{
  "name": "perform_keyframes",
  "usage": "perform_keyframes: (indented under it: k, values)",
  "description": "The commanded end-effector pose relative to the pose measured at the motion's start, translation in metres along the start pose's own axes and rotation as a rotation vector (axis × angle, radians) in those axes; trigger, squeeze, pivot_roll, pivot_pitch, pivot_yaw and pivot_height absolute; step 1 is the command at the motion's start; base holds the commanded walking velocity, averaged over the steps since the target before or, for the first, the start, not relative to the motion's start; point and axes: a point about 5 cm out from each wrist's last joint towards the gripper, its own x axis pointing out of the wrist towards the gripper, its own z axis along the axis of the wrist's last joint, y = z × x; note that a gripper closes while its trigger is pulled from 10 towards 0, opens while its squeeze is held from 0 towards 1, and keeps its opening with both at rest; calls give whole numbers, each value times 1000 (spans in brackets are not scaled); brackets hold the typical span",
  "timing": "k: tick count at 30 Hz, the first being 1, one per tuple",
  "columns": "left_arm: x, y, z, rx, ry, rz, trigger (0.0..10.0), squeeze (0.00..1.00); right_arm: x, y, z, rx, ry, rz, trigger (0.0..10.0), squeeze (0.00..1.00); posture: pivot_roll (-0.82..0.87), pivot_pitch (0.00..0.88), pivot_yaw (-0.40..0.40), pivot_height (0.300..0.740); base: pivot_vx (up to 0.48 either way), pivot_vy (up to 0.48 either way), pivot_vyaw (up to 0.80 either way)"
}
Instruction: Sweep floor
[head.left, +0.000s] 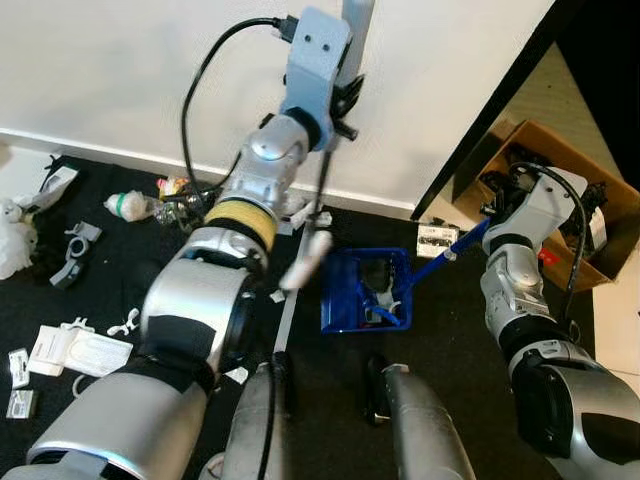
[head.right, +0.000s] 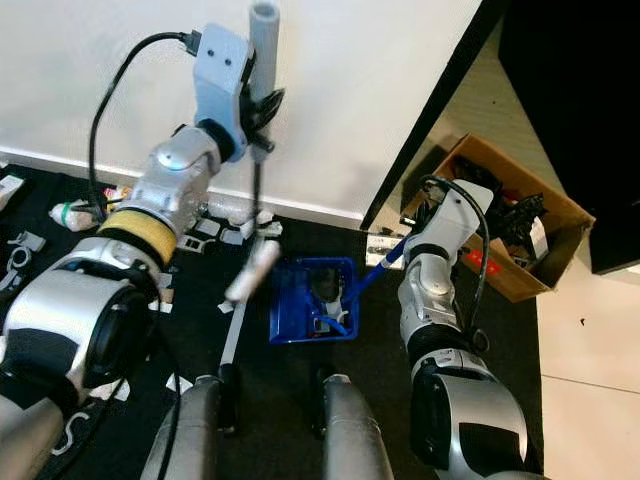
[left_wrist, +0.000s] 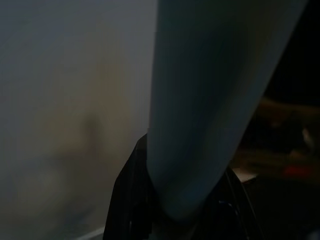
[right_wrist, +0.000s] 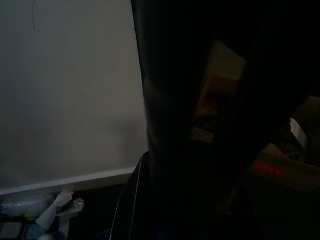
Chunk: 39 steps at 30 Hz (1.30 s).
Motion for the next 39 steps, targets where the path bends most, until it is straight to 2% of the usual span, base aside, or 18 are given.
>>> perform_keyframes:
  k: [1,4,6,7,8,9,10,13,15,18,21,24,29,33,36,37,38,39]
  values:
    - [-4,5,2,-5,-13,-18,10000,0,-12,-10,-29,-19,124,-26,10000,0,-2,358,-34,740,0,0,0]
    - [-8,14,2,-22,-17,0,10000,0,-12,-10,-29,-11,128,-21,10000,0,-1,350,-31,740,0,0,0]
    - [-21,33,-2,-47,-16,63,10000,0,-12,-10,-29,17,134,-5,10000,0,3,332,-28,740,0,0,0]
    - [-21,33,-2,-47,-16,63,10000,0,-12,-10,-29,17,134,-5,10000,0,3,332,-28,740,0,0,0]
    - [-27,40,-8,-41,-4,91,10000,0,-12,-10,-29,24,132,4,10000,0,4,322,-25,740,0,0,0]
    - [-36,47,-18,-1,26,128,10000,0,-12,-10,-28,30,128,10,10000,0,0,315,-25,740,0,0,0]
    - [-36,47,-18,-1,26,128,10000,0,-12,-10,-28,30,128,10,10000,0,0,315,-25,740,0,0,0]
    - [-63,58,-52,100,117,231,10000,0,-12,-10,-28,31,119,19,10000,0,-8,323,-32,740,0,0,0]
    - [-76,59,-65,212,143,255,10000,0,-14,-12,-30,31,119,20,10000,0,-7,320,-33,740,0,0,0]
    - [-84,60,-71,263,146,275,10000,0,-16,-12,-33,32,124,22,10000,0,-6,320,-33,740,0,0,0]
    - [-88,61,-75,276,160,282,10000,0,-17,-12,-34,32,130,26,10000,0,-6,326,-35,740,0,0,0]
    - [-92,57,-85,321,188,293,10000,0,-19,-10,-38,36,138,33,10000,0,-5,336,-37,740,0,0,0]
    - [-92,28,-110,354,230,245,10000,0,-23,-4,-43,33,156,53,10000,0,-13,352,-35,740,0,0,0]
    - [-94,19,-119,371,253,232,10000,0,-23,-3,-44,31,158,57,10000,0,-19,356,-31,740,0,0,0]
    - [-95,10,-128,363,284,210,10000,0,-24,-3,-45,29,163,58,10000,0,-20,358,-29,740,0,0,0]
    - [-95,1,-134,347,300,189,10000,0,-25,-3,-46,27,168,60,10000,0,-18,357,-28,740,0,0,0]
    - [-95,1,-134,347,300,189,10000,0,-25,-3,-46,27,168,60,10000,0,-18,357,-28,740,0,0,0]
    - [-93,-7,-137,321,301,171,10000,0,-25,-3,-47,26,172,61,10000,0,-18,357,-28,740,0,0,0]
